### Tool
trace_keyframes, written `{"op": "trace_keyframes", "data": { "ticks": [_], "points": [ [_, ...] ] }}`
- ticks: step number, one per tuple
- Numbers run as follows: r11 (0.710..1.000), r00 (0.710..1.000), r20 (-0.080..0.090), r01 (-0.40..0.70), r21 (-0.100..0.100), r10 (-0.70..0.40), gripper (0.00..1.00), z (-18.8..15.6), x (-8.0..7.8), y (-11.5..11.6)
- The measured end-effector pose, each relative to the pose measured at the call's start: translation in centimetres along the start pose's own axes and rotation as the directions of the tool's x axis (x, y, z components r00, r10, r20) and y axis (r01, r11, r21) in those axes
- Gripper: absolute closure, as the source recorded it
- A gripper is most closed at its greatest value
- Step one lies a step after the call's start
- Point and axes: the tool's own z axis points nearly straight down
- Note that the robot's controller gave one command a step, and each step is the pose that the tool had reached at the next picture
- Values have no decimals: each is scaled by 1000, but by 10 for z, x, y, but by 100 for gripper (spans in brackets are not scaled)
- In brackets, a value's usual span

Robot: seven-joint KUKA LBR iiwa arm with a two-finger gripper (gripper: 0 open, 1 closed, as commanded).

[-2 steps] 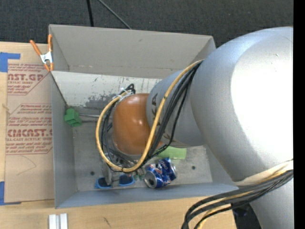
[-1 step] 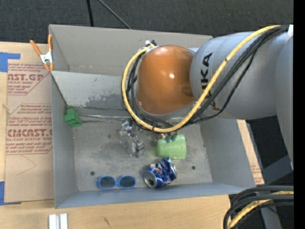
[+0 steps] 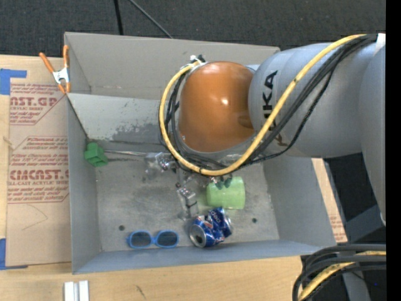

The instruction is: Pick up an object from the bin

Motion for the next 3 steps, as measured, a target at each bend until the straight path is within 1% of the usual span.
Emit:
{"op": "trace_keyframes", "data": {
  "ticks": [1, 2, 3],
  "points": [
    [999, 999, -9, 49, -3, -49, 0, 61, 38, -8],
    [999, 999, 0, -48, -3, 48, 0, 127, -1, 54],
    [999, 999, -2, -52, -1, 52, 100, 125, 0, 51]
  ]
}}
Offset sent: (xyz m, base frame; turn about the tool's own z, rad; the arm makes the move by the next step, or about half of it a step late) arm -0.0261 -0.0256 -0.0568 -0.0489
